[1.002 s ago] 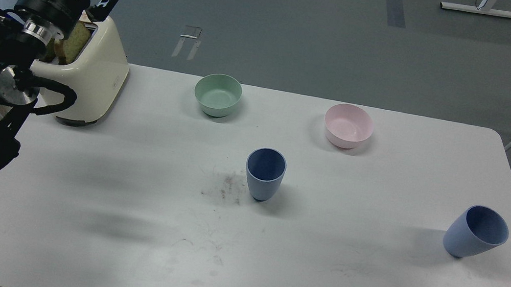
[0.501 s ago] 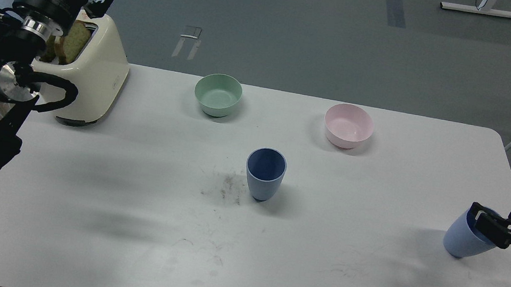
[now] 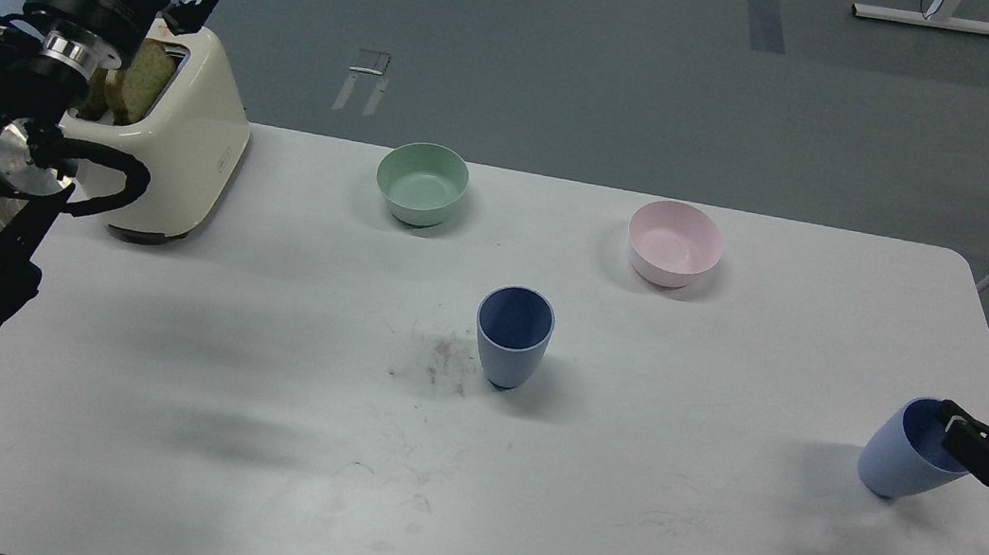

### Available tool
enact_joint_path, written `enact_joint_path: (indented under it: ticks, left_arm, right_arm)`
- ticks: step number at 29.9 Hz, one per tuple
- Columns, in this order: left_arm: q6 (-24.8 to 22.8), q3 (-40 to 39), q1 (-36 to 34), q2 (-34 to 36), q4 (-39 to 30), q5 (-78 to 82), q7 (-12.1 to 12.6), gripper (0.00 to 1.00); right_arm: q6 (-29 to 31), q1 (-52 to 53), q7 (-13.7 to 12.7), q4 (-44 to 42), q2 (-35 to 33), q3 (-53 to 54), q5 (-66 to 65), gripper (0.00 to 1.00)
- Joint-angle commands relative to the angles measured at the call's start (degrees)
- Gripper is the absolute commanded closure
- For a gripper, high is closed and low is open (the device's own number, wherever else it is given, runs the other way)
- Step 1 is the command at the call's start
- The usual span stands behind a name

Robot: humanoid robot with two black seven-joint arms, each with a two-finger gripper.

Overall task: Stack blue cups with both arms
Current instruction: 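Reach the right gripper to the blue cup near the right arm, then grasp and lift the blue cup with the right gripper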

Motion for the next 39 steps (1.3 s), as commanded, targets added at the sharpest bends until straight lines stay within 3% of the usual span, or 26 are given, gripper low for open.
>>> enact_joint_path:
  ticks: [1,4,9,18,26,39]
  left_arm:
    - [0.0,0.1,0.1,0.1,0.0,0.0,0.0,0.02]
    - [-0.1,0.1,0.1,0.1,0.1,0.1,0.0,0.02]
    - [-0.2,0.2,0.1,-0.1,0.1,0.1,-0.1,0.02]
    - [0.0,0.2,0.3,-0.3,0.1,0.1,-0.1,0.02]
    - [0.1,0.6,0.1,-0.4,0.1,0.1,-0.1,0.02]
    - [0.1,0.7,0.0,-0.3,0.0,0.1,-0.1,0.02]
  right_arm:
    - [-0.1,-0.7,-0.1,-1.1,-0.1,-0.3,-0.3,0.18]
    - [-0.2,-0.9,-0.1,-1.2,0.0,-0.4,-2.2,0.22]
    - [-0.2,-1.2,-0.2,-1.1,0.6,-0.5,-2.5,0.46]
    - [-0.2,-1.2,-0.2,-1.1,0.8,-0.5,-2.5,0.63]
    - [-0.5,-1.3,-0.3,-1.1,1.1,-0.4,-2.4,1.00]
    - [-1.7,-1.3,0.8,3.9,2.5,1.8,2.7,1.00]
